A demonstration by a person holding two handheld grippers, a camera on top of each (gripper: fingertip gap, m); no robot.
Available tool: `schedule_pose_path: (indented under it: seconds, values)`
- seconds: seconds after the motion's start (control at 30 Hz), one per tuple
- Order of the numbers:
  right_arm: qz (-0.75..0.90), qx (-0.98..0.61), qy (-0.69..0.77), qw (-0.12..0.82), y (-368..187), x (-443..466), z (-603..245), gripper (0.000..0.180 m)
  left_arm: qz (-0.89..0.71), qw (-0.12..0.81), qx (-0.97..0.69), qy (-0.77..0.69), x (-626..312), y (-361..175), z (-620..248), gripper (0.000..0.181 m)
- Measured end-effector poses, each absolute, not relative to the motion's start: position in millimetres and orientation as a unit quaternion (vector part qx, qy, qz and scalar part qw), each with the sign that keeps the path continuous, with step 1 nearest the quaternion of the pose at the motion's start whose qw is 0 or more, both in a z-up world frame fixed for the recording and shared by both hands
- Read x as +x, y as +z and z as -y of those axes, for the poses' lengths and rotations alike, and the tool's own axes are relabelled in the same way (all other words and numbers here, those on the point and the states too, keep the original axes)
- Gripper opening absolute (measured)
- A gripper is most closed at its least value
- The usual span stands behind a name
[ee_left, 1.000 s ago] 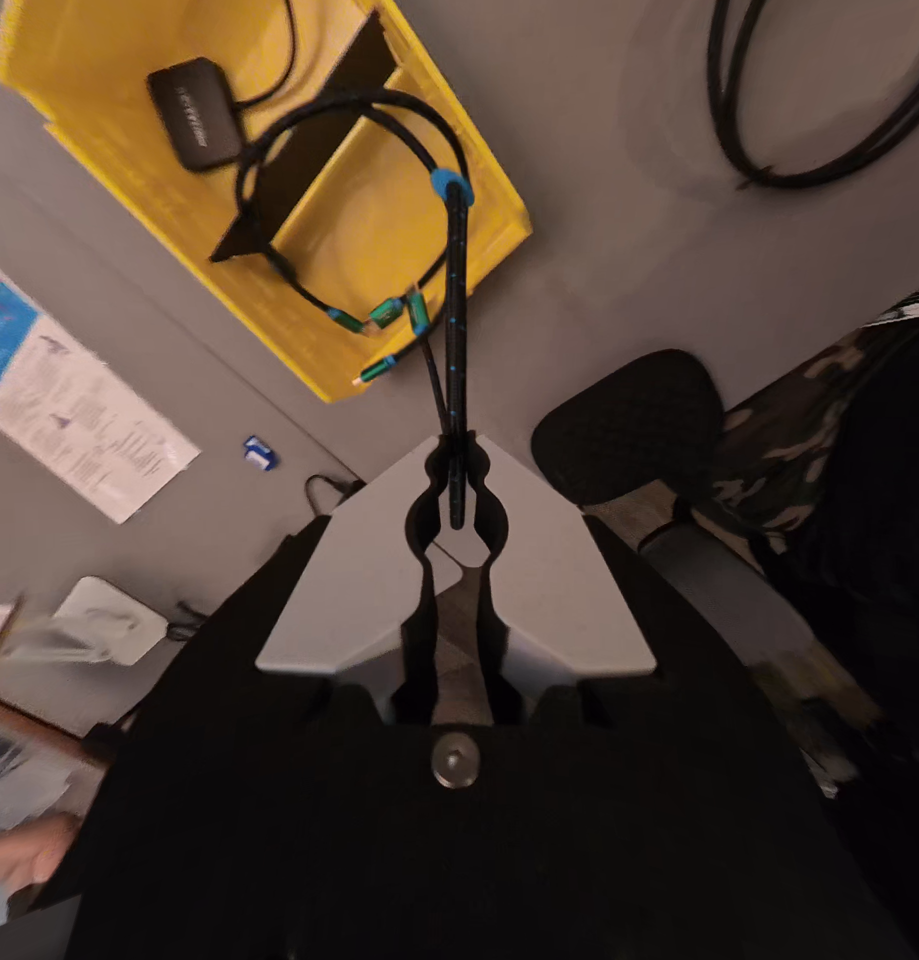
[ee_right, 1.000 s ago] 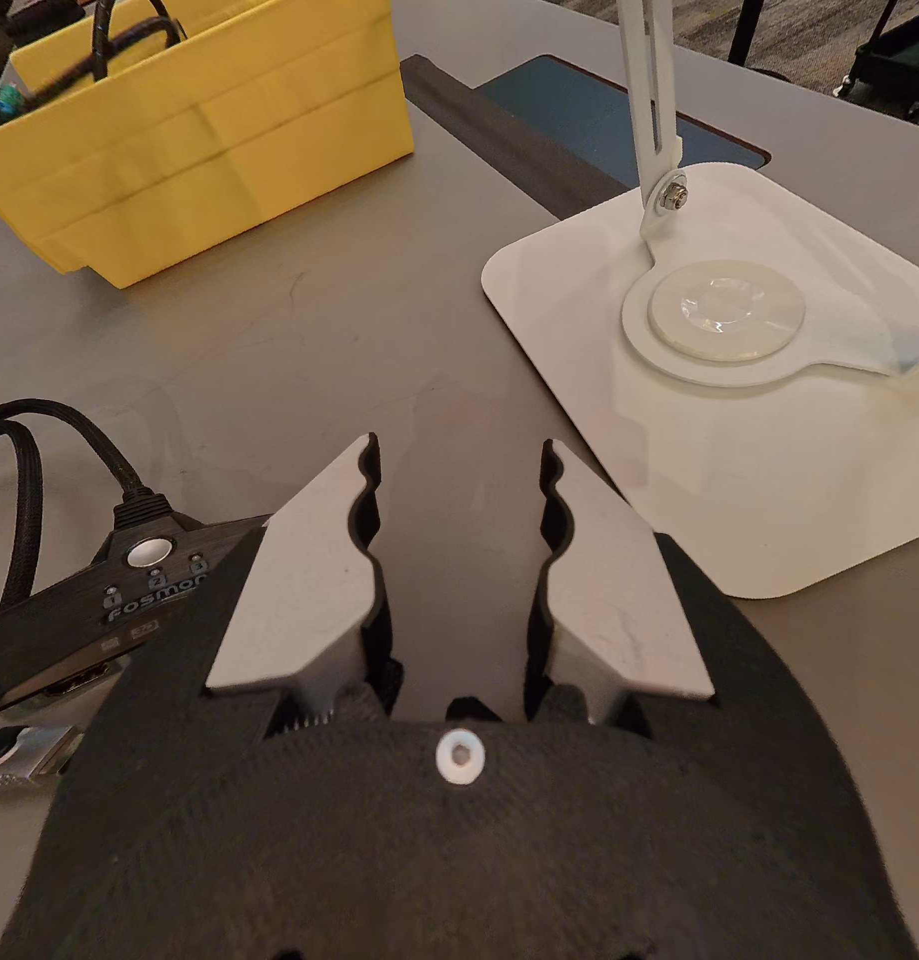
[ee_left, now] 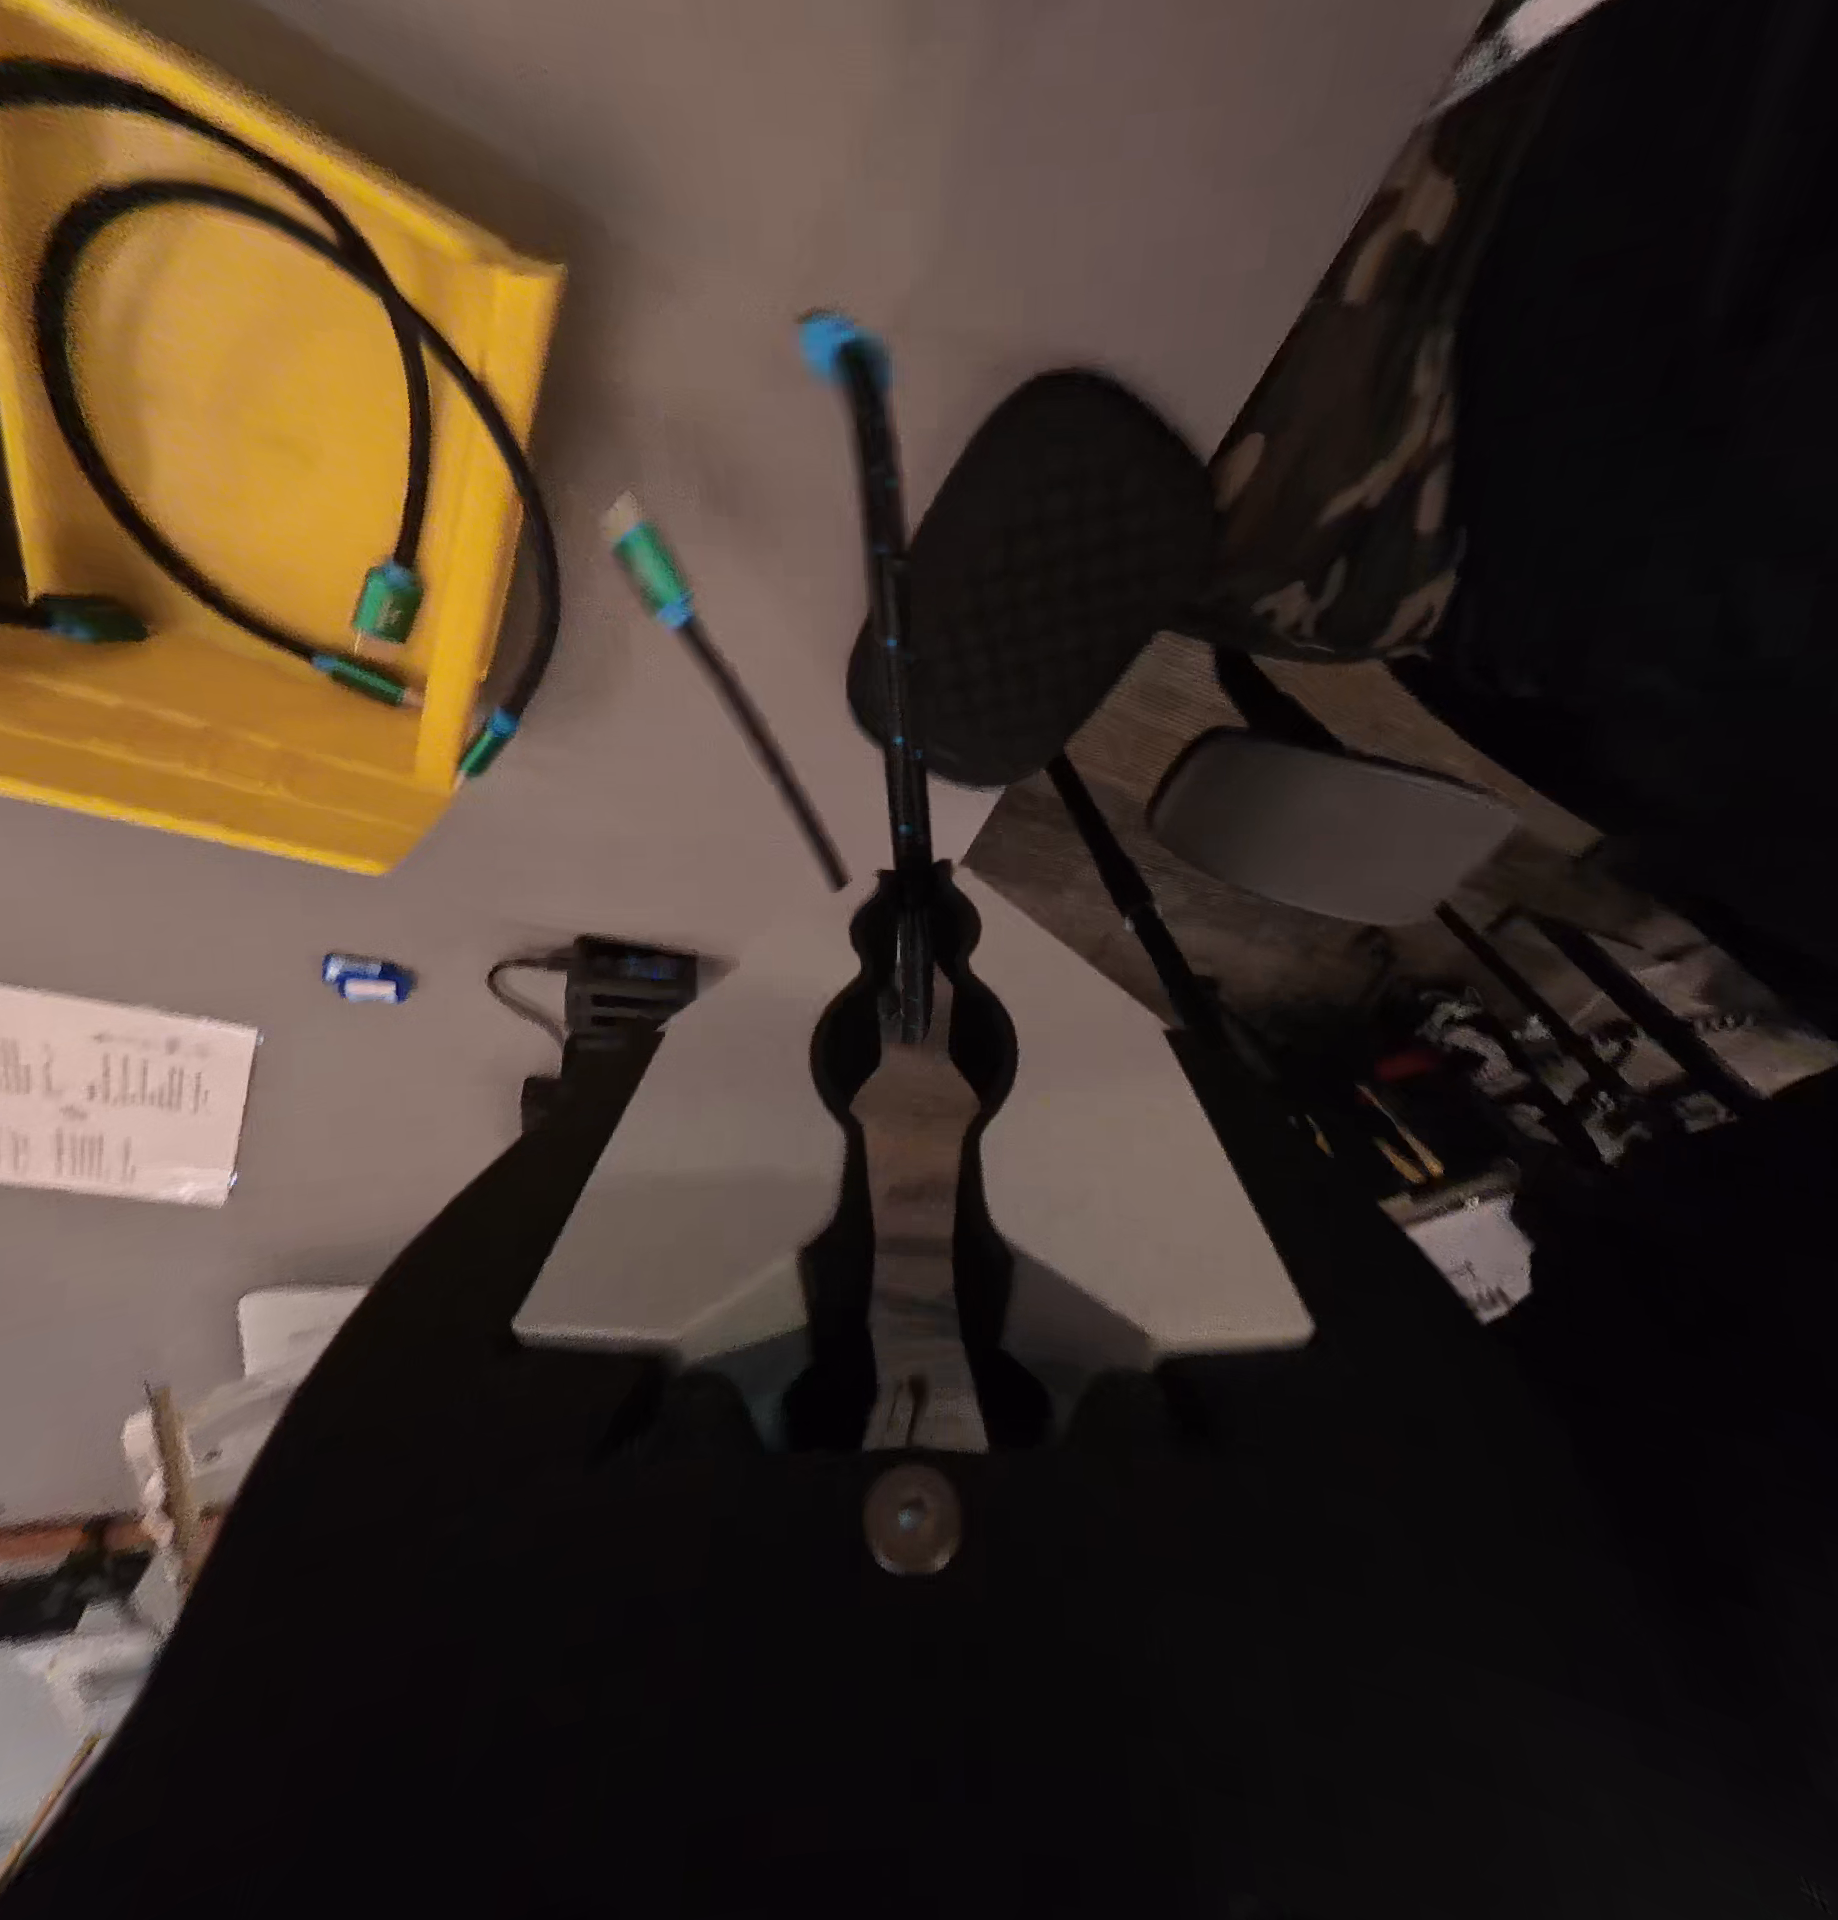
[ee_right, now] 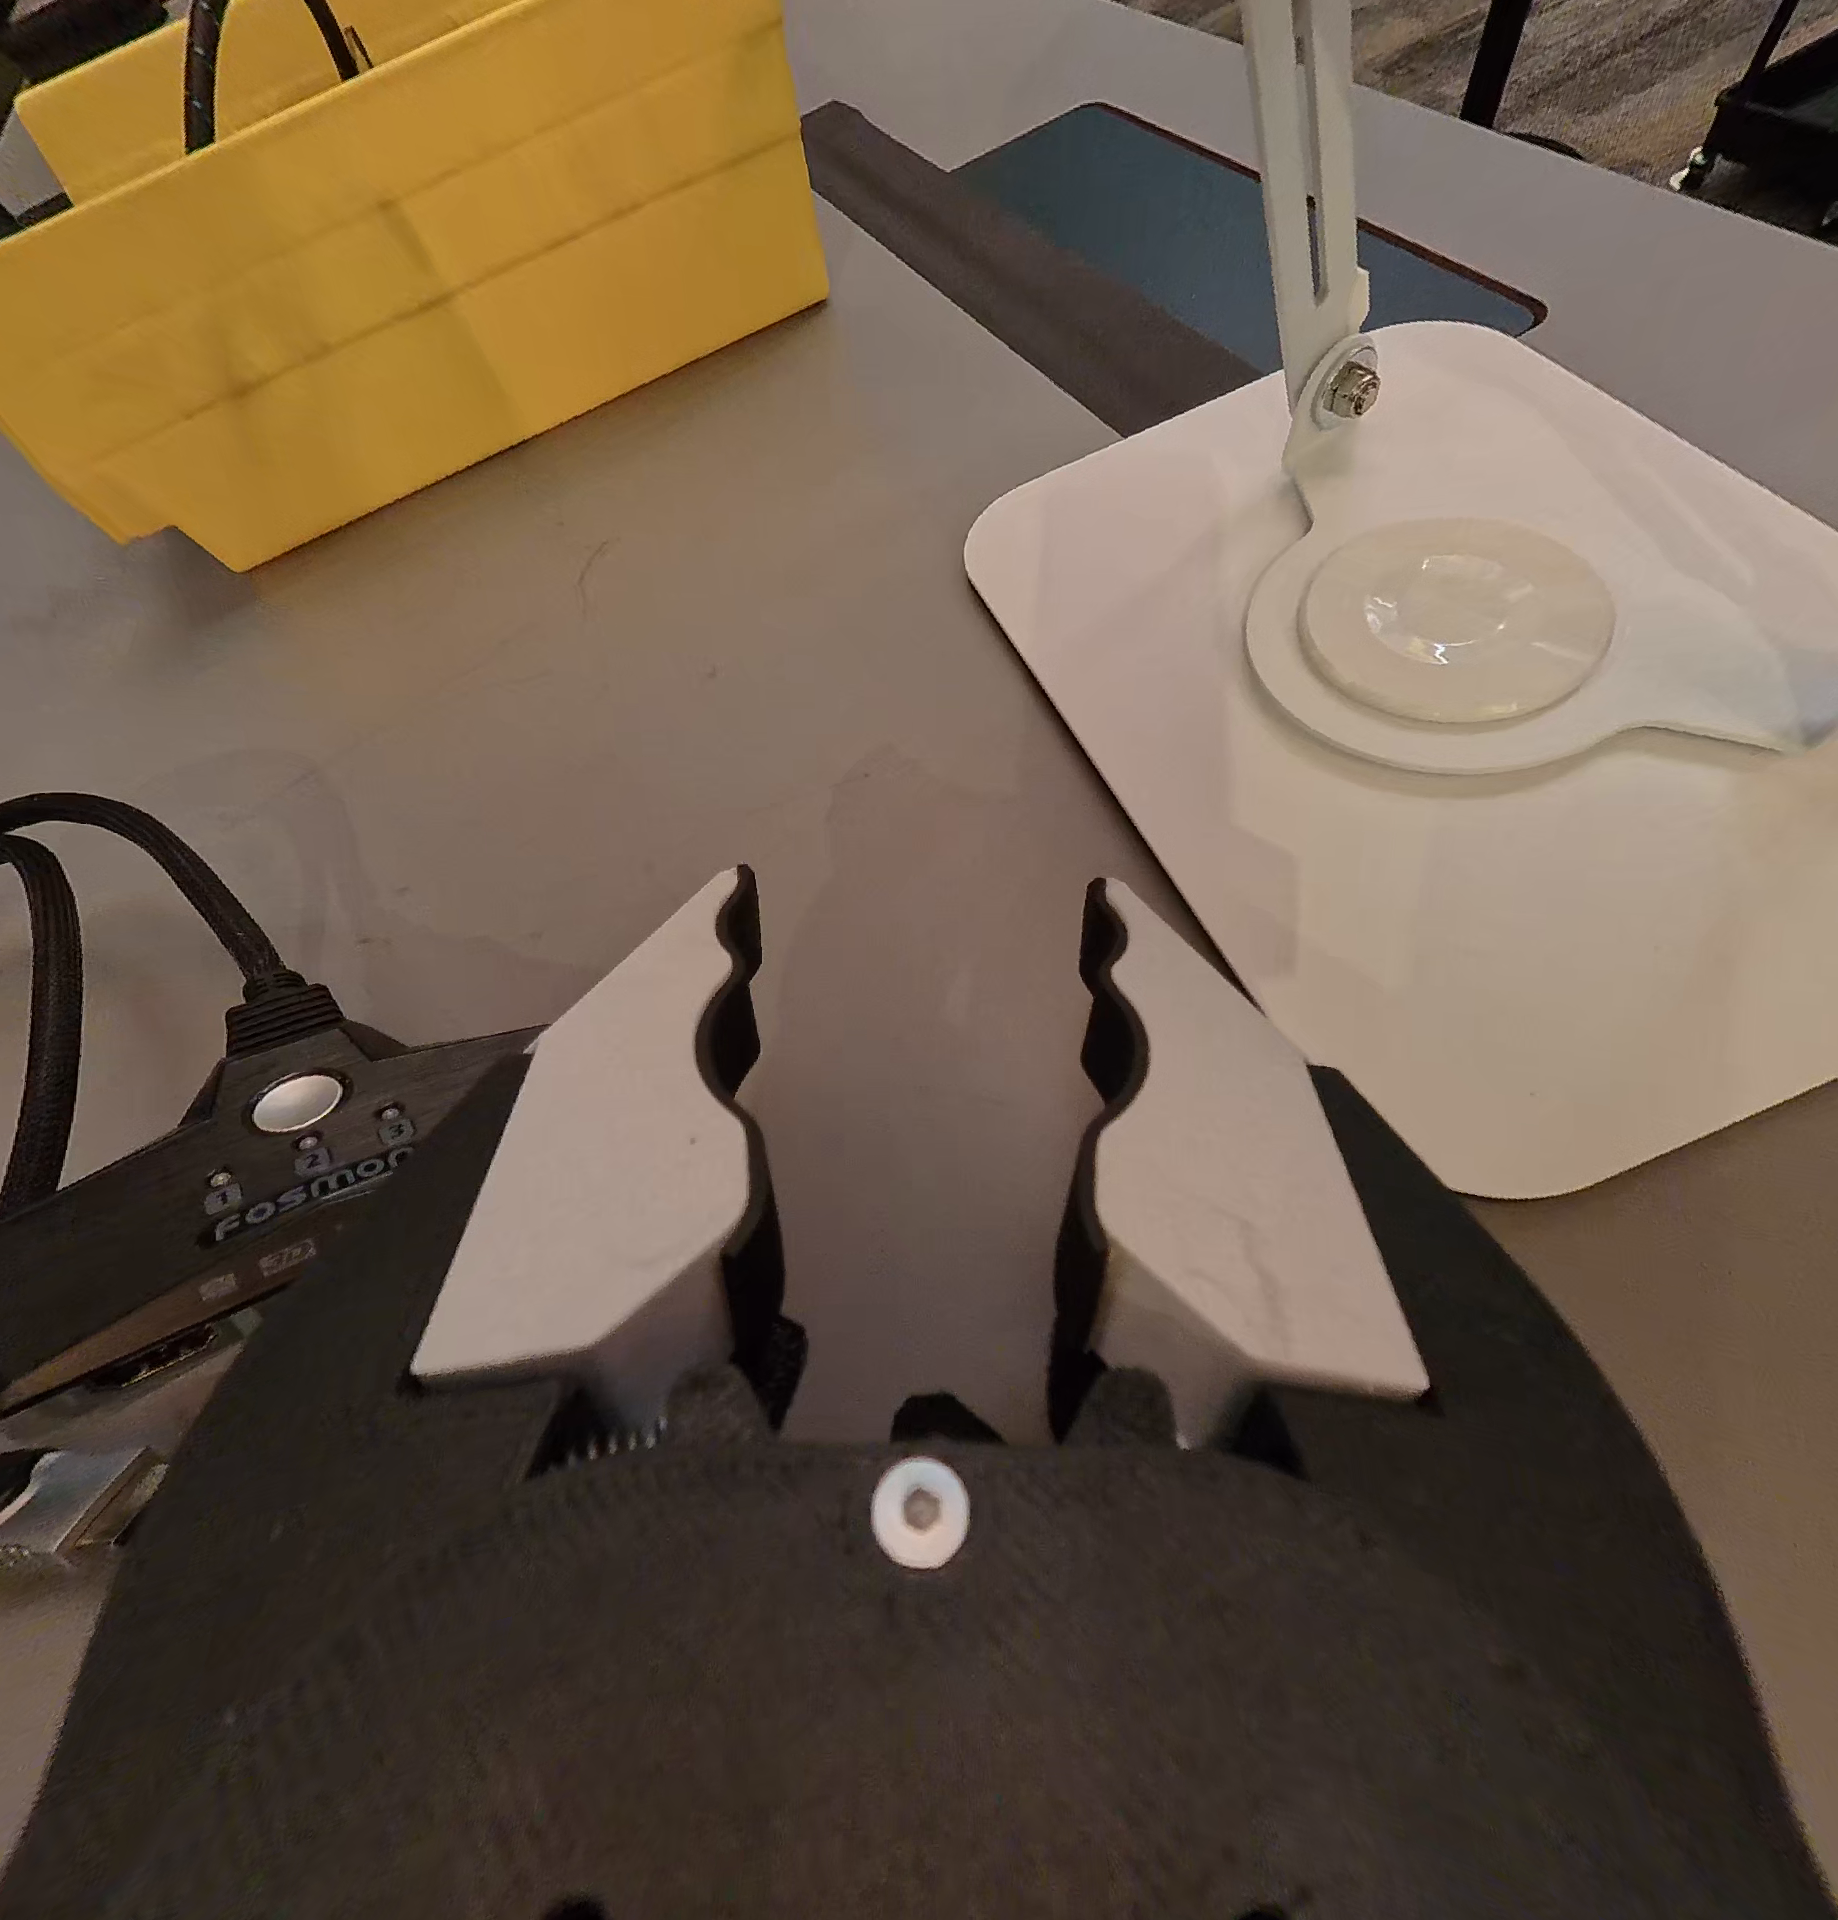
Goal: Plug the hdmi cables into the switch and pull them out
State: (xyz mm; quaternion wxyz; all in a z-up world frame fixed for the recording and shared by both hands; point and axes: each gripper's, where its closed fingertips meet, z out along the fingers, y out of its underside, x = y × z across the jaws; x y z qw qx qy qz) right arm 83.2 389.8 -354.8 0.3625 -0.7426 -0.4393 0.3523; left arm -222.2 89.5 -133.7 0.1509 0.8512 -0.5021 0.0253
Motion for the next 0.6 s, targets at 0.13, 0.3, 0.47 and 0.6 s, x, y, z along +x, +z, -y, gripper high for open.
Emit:
schedule_pose_path:
  seconds: [0.13,0.3,0.47,0.6]
  values:
    - [0.438,-0.742,0.355,0.363,-354.2,83.4,-390.0,0.061,0.529,0.202,0.824,0.03,-220.1,-136.9,-81.1,0.005]
    - [0.436,-0.741,0.358,0.363,-353.5,83.6,-389.9,0.061,0.571,0.136,0.805,0.079,-178.5,-149.5,-87.4,0.005]
    - [0.435,-0.741,0.36,0.362,-353.1,83.8,-390.0,0.061,0.599,0.029,0.793,0.107,-139.5,-151.0,-101.5,0.004]
    - [0.434,-0.741,0.362,0.363,-352.5,83.9,-390.0,0.061,0.601,-0.104,0.778,0.149,-94.1,-139.2,-122.8,0.004]
